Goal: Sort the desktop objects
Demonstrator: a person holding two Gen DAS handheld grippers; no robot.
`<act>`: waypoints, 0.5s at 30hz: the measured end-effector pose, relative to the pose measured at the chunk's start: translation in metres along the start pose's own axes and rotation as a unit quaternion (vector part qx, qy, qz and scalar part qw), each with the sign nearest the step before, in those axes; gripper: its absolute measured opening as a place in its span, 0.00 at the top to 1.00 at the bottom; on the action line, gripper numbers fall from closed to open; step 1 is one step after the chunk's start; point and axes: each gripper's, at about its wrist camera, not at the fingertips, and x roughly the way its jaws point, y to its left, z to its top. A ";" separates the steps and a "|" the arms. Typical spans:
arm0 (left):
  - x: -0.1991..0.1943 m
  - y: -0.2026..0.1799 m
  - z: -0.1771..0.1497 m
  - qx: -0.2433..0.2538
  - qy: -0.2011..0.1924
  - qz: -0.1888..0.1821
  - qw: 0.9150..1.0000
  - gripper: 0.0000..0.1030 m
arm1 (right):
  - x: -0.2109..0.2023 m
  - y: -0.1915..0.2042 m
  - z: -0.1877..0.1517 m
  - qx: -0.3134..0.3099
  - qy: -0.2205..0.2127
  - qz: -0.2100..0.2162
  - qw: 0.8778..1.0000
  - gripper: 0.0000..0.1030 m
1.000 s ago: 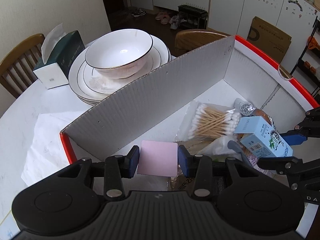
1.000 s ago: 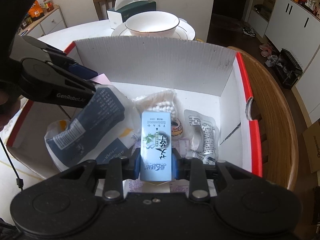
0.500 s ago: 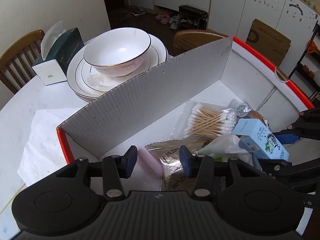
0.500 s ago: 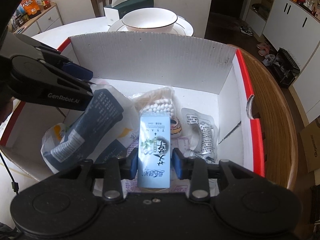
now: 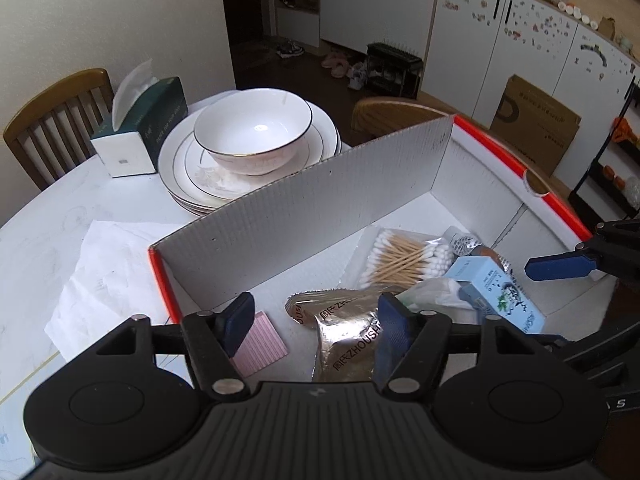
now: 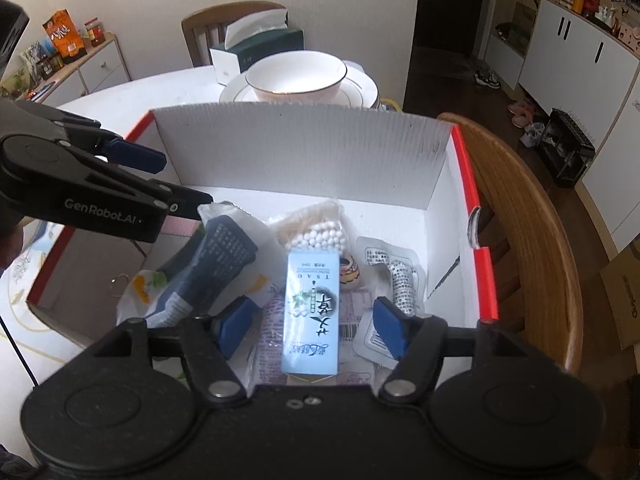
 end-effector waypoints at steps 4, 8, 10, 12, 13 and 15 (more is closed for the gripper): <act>-0.012 0.002 -0.005 -0.012 -0.015 -0.008 1.000 0.30 | -0.011 0.000 0.000 0.002 -0.013 0.003 1.000 0.34; -0.027 0.002 -0.010 -0.023 -0.032 -0.015 0.999 0.26 | -0.022 0.001 -0.001 0.005 -0.031 0.010 0.999 0.32; -0.035 0.003 -0.014 -0.028 -0.040 -0.019 0.999 0.26 | -0.028 0.001 -0.003 0.006 -0.041 0.014 0.999 0.30; -0.043 0.003 -0.018 -0.030 -0.046 -0.022 0.998 0.22 | -0.033 0.001 -0.004 0.009 -0.050 0.018 0.999 0.29; -0.046 0.002 -0.020 -0.031 -0.050 -0.023 0.998 0.20 | -0.036 0.002 -0.005 0.010 -0.054 0.020 0.998 0.28; -0.053 0.002 -0.025 -0.033 -0.054 -0.026 0.998 0.19 | -0.041 0.003 -0.007 0.013 -0.061 0.025 0.998 0.27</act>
